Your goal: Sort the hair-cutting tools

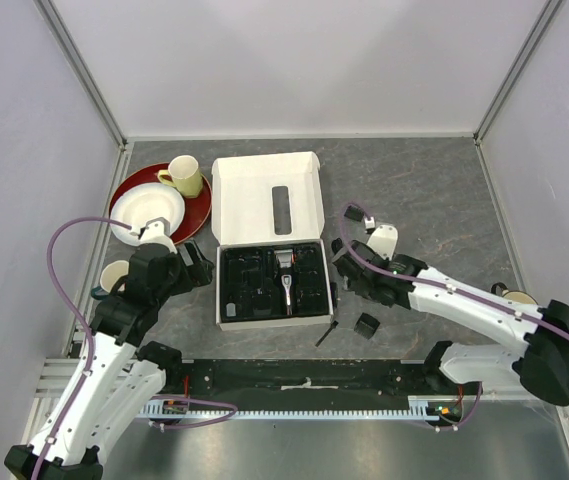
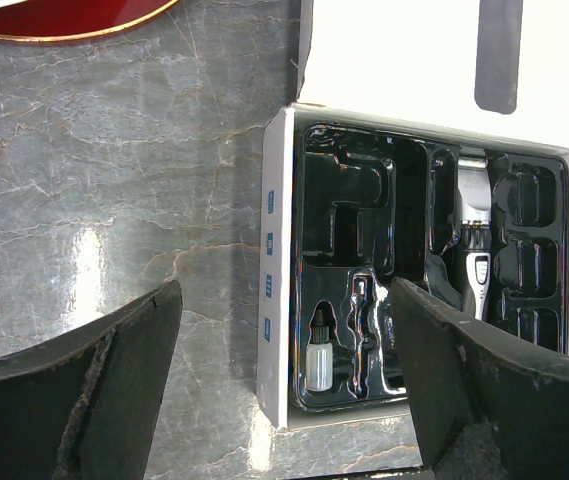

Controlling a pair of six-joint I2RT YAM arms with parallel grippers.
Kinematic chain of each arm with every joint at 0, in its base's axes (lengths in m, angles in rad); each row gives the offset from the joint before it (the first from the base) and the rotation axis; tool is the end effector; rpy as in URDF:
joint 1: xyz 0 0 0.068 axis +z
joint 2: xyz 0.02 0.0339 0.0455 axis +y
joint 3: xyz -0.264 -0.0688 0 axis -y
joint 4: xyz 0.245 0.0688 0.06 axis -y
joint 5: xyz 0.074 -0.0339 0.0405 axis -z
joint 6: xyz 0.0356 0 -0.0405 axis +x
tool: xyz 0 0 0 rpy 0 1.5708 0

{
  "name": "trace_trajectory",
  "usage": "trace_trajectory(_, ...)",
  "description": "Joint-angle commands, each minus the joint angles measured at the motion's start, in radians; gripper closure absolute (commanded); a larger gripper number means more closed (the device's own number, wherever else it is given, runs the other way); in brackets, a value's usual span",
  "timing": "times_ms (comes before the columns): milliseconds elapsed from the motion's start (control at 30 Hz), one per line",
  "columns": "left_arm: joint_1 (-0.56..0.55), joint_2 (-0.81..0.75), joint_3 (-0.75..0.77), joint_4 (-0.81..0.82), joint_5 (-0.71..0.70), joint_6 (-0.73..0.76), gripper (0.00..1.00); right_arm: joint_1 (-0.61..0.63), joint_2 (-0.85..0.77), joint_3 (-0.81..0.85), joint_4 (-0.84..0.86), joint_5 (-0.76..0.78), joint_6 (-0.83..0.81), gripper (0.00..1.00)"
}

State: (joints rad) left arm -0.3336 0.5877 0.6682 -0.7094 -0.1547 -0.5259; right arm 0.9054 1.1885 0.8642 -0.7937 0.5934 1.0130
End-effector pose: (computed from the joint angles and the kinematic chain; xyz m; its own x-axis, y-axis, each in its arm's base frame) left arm 0.1227 -0.0367 0.2752 -0.5840 -0.3225 -0.7449 -0.1010 0.9394 -0.3276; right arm 0.1503 0.1593 0.2442 -0.7191 0.2231 -0.6582 0.2057 0.9730 0.1050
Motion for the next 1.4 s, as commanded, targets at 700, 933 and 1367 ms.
trace_trajectory(700,-0.002,0.004,0.022,0.011,-0.016,-0.020,0.09,-0.076,0.322,-0.119,0.455,-0.362,-0.186,0.56)
trace_trajectory(933,-0.004,0.004,0.024,0.013,-0.014,-0.022,0.09,-0.076,0.300,-0.103,0.401,-0.327,-0.174,0.84)
trace_trajectory(1367,-0.004,0.009,0.022,0.013,-0.006,-0.020,0.10,-0.076,0.073,0.073,0.223,-0.237,-0.172,0.91)
